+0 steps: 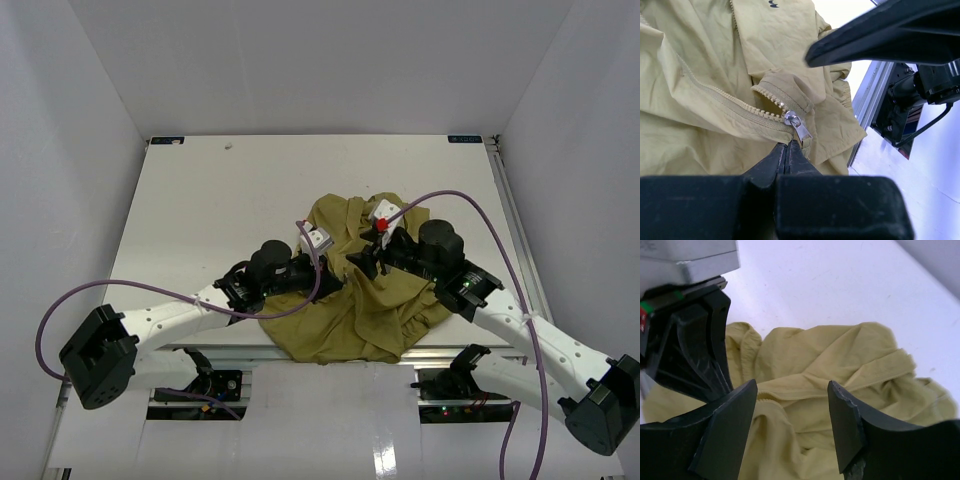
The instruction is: Zip up the jacket
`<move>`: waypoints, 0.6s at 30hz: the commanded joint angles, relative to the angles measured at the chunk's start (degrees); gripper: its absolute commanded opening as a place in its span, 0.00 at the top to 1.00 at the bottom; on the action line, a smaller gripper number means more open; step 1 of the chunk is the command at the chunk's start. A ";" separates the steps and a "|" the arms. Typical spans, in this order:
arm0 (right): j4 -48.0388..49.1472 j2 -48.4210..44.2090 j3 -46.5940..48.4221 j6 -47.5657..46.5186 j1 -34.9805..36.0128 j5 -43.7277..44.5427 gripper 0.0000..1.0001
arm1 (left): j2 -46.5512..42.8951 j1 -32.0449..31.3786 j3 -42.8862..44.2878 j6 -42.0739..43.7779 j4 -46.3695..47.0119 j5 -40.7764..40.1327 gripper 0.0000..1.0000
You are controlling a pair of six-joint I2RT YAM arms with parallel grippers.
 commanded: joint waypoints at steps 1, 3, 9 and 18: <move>9.26 -9.87 -6.76 -17.78 0.44 -3.12 0.33 | -1.35 2.19 1.24 -1.61 -0.43 4.92 1.00; 10.50 -12.70 -8.68 -19.19 0.44 -5.73 0.31 | -1.58 2.94 1.01 -1.94 -0.21 6.34 1.00; 7.58 -12.94 -11.67 -29.47 1.14 -16.56 0.22 | -1.58 5.16 1.49 -2.54 -0.92 10.13 1.00; 11.14 -13.69 -16.51 -37.76 11.92 -3.59 0.27 | -1.12 6.35 0.91 -2.89 -0.12 11.71 1.00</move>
